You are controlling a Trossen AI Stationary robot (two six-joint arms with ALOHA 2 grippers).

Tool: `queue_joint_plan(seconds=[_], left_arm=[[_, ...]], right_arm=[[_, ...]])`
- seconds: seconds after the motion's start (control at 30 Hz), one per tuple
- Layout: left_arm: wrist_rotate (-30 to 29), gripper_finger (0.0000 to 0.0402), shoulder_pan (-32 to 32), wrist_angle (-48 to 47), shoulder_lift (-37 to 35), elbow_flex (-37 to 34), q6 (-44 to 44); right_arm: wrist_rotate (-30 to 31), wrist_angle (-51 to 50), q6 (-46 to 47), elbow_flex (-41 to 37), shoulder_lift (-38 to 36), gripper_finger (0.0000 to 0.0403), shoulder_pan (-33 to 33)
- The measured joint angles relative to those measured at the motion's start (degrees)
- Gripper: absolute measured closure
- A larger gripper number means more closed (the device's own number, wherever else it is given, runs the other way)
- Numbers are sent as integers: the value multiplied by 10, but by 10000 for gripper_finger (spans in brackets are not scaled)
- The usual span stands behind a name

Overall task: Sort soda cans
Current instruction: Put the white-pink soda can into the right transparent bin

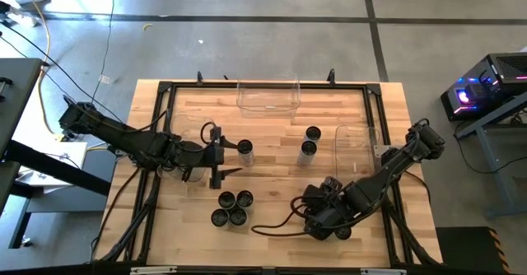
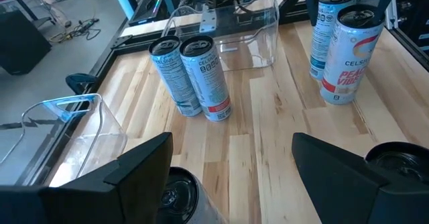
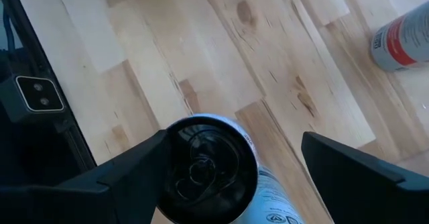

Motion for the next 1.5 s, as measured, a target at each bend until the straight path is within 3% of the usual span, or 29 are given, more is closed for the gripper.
queue_joint_plan(seconds=[0.9, 1.5], left_arm=[[0, 101, 0, 0, 0, 0, -4], [1, 101, -1, -4, 0, 0, -9]], right_arm=[[44, -13, -58, 53, 3, 71, 31], [-3, 32, -40, -45, 6, 72, 28]])
